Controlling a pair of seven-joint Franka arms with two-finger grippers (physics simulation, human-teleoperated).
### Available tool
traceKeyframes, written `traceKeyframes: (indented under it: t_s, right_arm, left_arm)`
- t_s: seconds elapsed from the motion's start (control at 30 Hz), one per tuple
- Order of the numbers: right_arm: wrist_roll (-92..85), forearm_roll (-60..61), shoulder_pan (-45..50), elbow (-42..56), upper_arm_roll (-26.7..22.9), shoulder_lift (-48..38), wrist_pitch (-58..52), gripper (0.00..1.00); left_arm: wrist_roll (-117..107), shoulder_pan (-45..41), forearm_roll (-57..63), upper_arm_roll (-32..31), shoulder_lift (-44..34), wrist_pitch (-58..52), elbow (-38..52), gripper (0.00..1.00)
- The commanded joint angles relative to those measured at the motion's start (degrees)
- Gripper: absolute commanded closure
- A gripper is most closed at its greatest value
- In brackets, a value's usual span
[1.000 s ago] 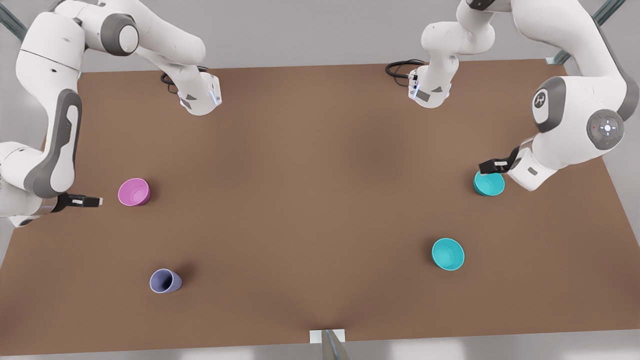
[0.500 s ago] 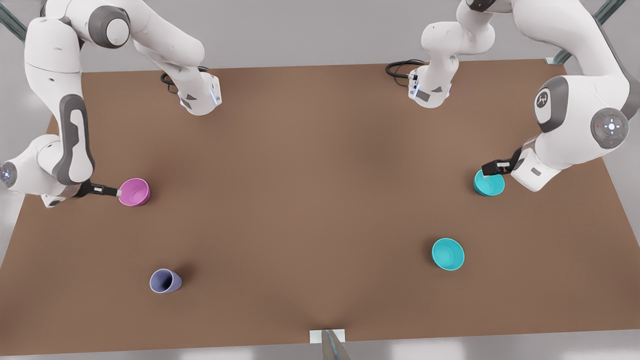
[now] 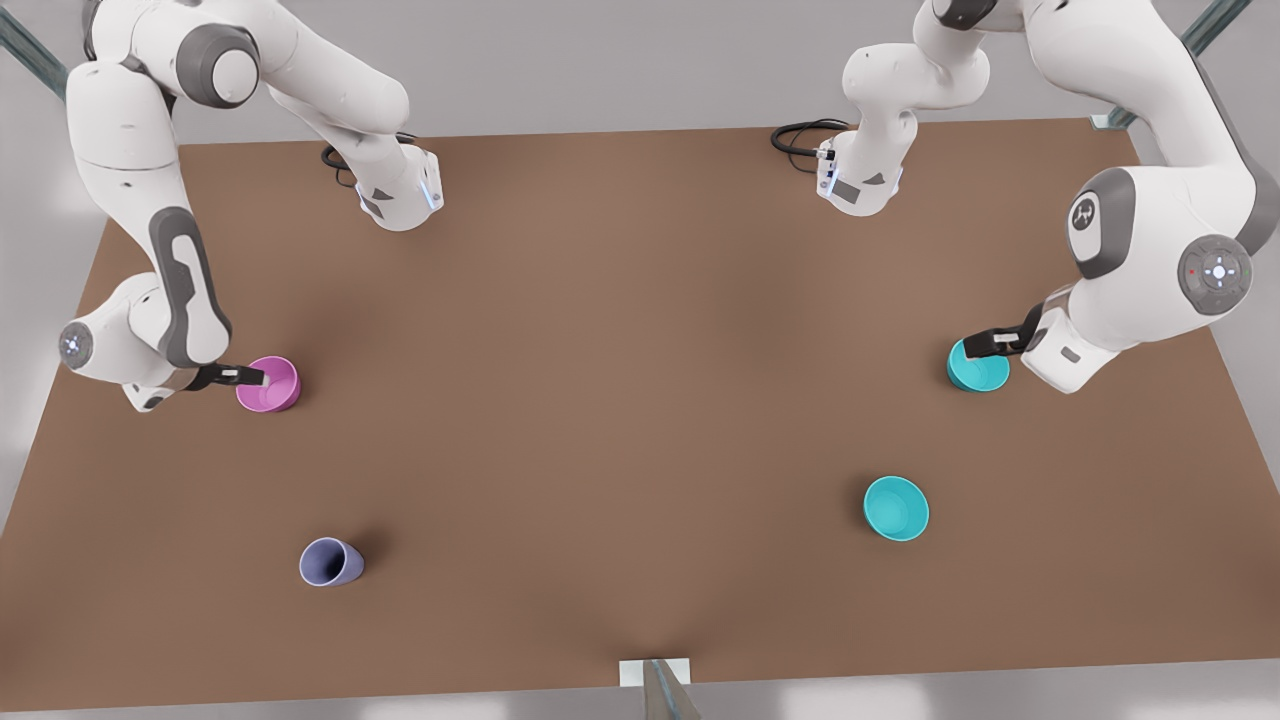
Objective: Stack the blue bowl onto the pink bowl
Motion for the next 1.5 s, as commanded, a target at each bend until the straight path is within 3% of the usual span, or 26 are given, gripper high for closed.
traceKeyframes:
  t_s: [0.0, 0.07, 0.1, 0.13, 0.17, 0.2, 0.27, 0.4, 0.53, 0.63, 0.73, 0.8, 0.93, 1.17, 1.2, 1.23, 1.37, 1.47]
  right_arm:
    - [-6.61, 0.09, -0.09, -0.05, -0.01, 0.74, 2.39, 0.00]
    - [-6.52, 0.18, -0.09, 0.13, -0.01, 1.27, 2.56, 0.01]
    - [-6.52, 0.18, -0.09, 0.13, -0.01, 1.27, 2.48, 0.32]
    - [-6.43, 0.18, -0.09, 0.13, -0.01, 1.27, 2.48, 0.55]
    - [-6.43, 0.18, -0.01, 0.13, -0.01, 1.27, 2.39, 0.69]
    - [-6.43, 0.18, -0.01, 0.21, 0.08, 1.09, 1.86, 0.78]
    - [-6.34, 0.26, 0.43, 0.57, 0.43, 0.74, 0.72, 0.79]
    - [-6.78, 6.06, 2.10, 3.11, 0.70, 0.13, -6.04, 0.79]
    - [4.99, 17.57, 19.67, 3.20, 0.61, -5.59, -14.05, 0.79]
    - [28.44, 28.12, 38.74, 9.26, 0.52, -4.01, -12.29, 0.79]
    - [61.66, 29.97, 54.30, 25.07, 0.52, 6.97, -6.32, 0.79]
    - [80.30, 30.59, 57.82, 37.64, 0.52, 16.20, -5.43, 0.79]
    - [91.65, 33.22, 60.11, 54.26, 0.61, 30.09, -3.24, 0.79]
    - [91.66, 32.78, 60.81, 58.93, 0.43, 36.34, -1.31, 0.79]
    - [91.66, 32.87, 60.73, 59.10, 0.43, 36.60, -0.60, 0.63]
    - [91.74, 32.61, 60.90, 59.19, 0.43, 37.04, -0.34, 0.00]
    - [92.44, 31.99, 61.34, 59.98, -0.09, 35.99, -2.35, 0.00]
    - [94.03, 28.92, 56.42, 60.33, -3.87, 24.56, -23.62, 0.00]
  left_arm:
    - [-0.07, 0.01, 0.04, 0.05, -0.04, -0.03, 0.03, 0.00]
    - [-0.07, 0.01, 0.04, -0.04, -0.04, 0.06, 0.03, 0.00]
    - [-0.07, 0.01, 0.04, -0.04, -0.04, -0.03, 0.03, 0.00]
    - [-0.07, 0.01, 0.04, -0.04, -0.04, -0.03, 0.03, 0.00]
    - [-0.07, 0.01, 0.04, -0.04, -0.04, 0.06, 0.03, 0.00]
    - [-0.07, 0.01, 0.04, -0.04, -0.04, -0.03, 0.03, 0.00]
    - [-0.07, 0.01, 0.04, -0.04, -0.04, -0.03, 0.03, 0.00]
    - [-0.07, 0.01, 0.04, -0.04, -0.04, -0.03, 0.03, 0.00]
    - [-0.07, 0.01, 0.04, -0.04, -0.04, -0.03, 0.03, 0.00]
    - [-0.07, 0.01, 0.04, -0.04, -0.04, 0.06, 0.03, 0.00]
    - [-0.16, 0.01, 0.04, -0.04, -0.04, -0.03, 0.03, 0.00]
    - [-0.07, 0.01, 0.04, -0.04, -0.04, -0.03, 0.03, 0.00]
    - [-0.34, 0.01, 0.04, -0.04, -0.21, -0.03, 0.11, 0.00]
    - [-0.07, 0.01, 0.12, -0.04, -0.13, -0.12, 0.55, 0.00]
    - [-0.16, 0.01, 0.04, -0.04, -0.12, -0.12, 0.55, 0.00]
    - [-0.25, 0.01, -0.05, -0.04, -0.21, -0.12, 0.55, 0.00]
    - [-0.16, 2.20, -0.31, -0.04, 1.45, -0.12, 0.47, 0.00]
    - [6.07, 9.32, -3.73, -0.04, 5.14, 1.11, 0.55, 0.00]
